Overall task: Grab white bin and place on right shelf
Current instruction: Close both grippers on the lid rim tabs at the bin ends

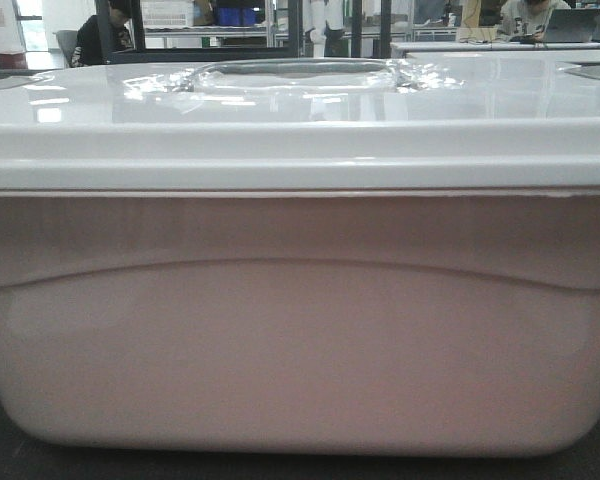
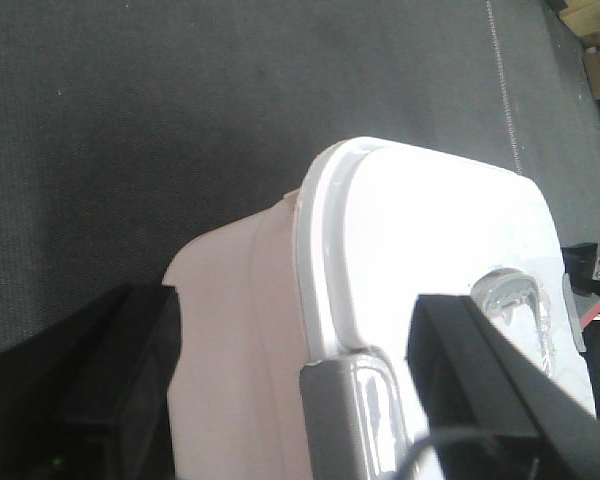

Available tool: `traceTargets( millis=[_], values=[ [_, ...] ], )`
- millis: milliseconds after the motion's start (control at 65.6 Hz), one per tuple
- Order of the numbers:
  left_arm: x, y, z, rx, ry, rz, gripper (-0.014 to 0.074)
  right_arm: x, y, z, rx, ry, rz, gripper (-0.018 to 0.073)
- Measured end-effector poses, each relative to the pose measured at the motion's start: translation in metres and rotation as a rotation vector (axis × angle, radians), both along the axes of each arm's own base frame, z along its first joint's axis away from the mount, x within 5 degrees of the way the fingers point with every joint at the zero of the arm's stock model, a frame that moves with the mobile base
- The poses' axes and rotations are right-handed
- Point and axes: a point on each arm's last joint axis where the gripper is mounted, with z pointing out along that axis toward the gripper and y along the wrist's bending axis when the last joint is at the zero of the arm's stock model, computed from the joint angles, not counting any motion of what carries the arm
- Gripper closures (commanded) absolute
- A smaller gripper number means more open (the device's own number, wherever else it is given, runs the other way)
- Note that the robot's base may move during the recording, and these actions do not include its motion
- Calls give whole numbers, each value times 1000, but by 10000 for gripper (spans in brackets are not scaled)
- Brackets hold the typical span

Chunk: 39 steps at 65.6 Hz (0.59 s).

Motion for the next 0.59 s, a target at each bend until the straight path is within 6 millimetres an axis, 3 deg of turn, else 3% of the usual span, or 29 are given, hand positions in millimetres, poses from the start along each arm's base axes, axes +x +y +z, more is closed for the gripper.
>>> traceTargets(
  millis=[183, 412, 595],
  values=[
    [0, -2, 0, -2, 0, -8, 211, -8, 3, 9, -2, -25, -11, -63],
    [-3, -33, -4, 20, 14, -132, 211, -18, 14, 7, 12, -6, 10, -63],
    [-6, -34, -8, 28, 36, -143, 211, -22, 22, 7, 17, -4, 43, -63]
  ],
)
